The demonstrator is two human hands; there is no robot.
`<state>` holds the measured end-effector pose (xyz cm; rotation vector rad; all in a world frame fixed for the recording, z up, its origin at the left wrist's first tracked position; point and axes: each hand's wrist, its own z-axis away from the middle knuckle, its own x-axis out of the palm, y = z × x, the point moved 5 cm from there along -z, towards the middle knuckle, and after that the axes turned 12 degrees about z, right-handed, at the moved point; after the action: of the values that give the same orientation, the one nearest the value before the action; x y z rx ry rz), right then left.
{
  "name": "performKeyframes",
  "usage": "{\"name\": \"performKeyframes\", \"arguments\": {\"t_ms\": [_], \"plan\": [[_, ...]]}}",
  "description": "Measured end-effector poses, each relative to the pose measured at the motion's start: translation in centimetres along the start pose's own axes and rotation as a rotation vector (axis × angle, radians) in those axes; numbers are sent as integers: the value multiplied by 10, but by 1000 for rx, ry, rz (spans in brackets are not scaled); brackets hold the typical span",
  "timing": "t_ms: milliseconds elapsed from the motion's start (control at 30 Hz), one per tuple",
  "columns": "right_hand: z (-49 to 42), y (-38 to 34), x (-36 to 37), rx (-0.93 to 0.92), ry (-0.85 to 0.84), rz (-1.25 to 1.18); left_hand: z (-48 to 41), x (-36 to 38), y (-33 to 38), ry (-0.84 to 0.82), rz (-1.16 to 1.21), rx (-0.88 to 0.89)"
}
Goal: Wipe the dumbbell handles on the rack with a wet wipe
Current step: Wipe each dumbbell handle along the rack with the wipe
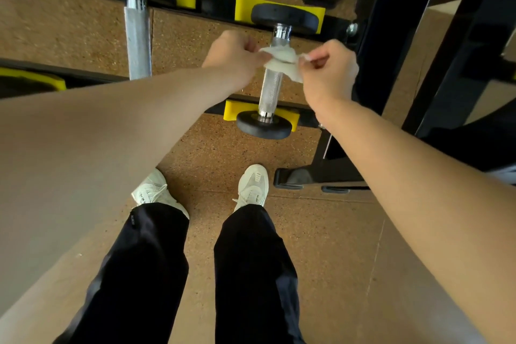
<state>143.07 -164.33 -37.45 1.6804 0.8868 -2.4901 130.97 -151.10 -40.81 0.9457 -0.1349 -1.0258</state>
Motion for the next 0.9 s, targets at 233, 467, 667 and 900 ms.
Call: {"name": "performKeyframes", "arguments": {"t_ms": [233, 467, 667, 900], "plan": [[-7, -12, 24, 251, -22, -247, -13, -7, 3, 159, 166, -121], [-19, 7, 20, 477, -23, -413, -14, 9, 10, 83, 425, -220], [-16, -8, 23, 346, -104, -387, -10, -6, 7, 208, 504, -432], [-4, 6, 18, 349, -263, -400, -6, -8, 6, 204, 469, -319]]}}
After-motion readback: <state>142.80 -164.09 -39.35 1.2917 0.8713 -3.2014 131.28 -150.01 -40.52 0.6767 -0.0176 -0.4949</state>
